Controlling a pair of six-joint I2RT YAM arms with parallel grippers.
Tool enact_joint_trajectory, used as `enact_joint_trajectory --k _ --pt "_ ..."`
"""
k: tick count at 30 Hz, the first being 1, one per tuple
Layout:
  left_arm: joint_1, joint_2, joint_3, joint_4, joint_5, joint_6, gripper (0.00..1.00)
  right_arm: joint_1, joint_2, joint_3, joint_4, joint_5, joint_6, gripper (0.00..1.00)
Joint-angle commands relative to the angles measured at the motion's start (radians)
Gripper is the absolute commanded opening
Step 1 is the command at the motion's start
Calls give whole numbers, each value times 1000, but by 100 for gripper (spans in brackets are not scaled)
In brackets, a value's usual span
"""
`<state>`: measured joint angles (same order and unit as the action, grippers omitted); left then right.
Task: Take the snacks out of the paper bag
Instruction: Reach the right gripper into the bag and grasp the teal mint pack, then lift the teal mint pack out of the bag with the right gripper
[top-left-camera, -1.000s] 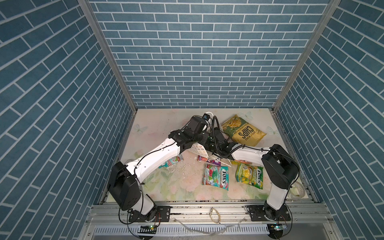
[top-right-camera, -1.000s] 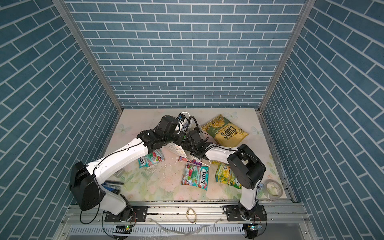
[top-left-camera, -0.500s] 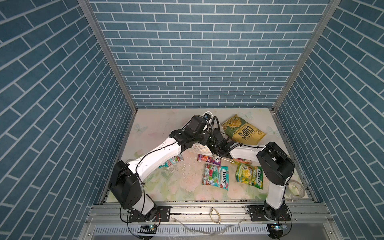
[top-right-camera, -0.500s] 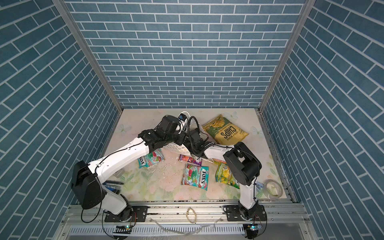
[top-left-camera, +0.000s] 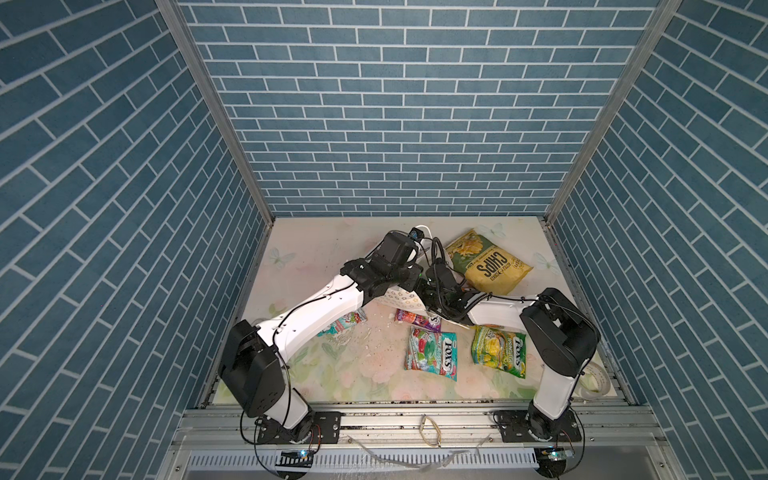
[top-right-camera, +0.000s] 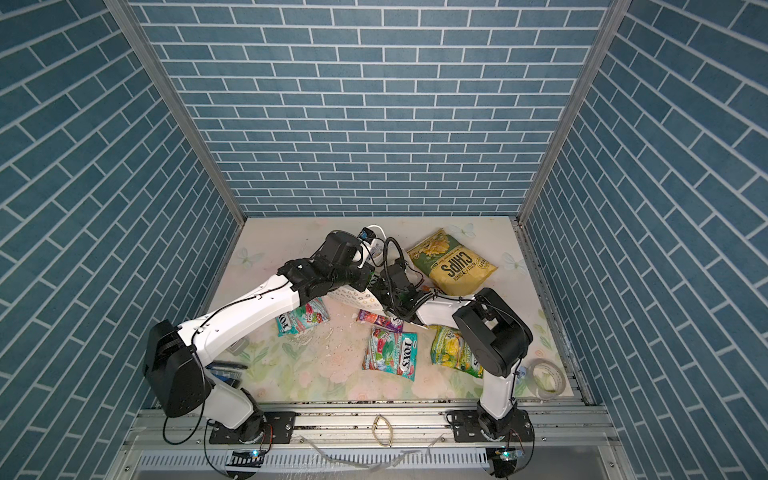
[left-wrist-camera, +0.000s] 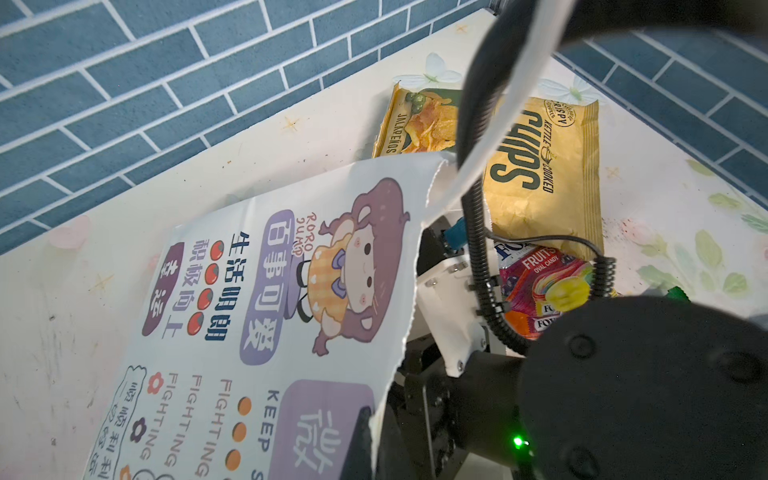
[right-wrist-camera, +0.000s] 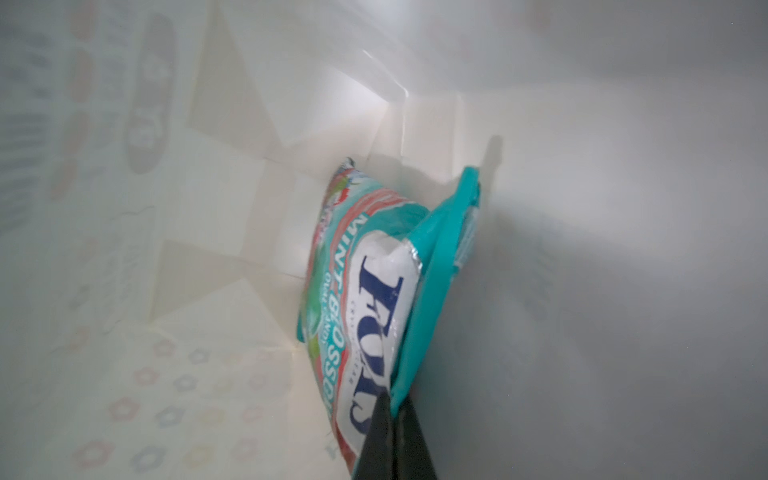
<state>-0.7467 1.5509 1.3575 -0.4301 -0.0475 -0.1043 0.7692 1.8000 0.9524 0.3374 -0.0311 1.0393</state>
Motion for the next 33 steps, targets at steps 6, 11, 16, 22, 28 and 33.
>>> enact_joint_trajectory --k 6,11,16,22,28,33 --pt "-2 -6 -13 -6 -53 30 0 -13 -138 -42 72 -19 -64 0" --pt "-2 -15 -33 14 -65 40 0 -13 -176 -58 68 -26 -73 0" --pt "-2 -27 -37 14 -65 50 0 -14 -208 -73 48 -15 -89 0" --pt "-2 -40 -36 8 -51 60 0 -13 -271 -92 20 -11 -132 0" --pt "4 -40 -31 3 -1 67 0 -14 -358 -115 -26 5 -188 0" --pt "7 -45 -29 -9 20 82 0 -13 -458 -150 -21 -13 -250 0"
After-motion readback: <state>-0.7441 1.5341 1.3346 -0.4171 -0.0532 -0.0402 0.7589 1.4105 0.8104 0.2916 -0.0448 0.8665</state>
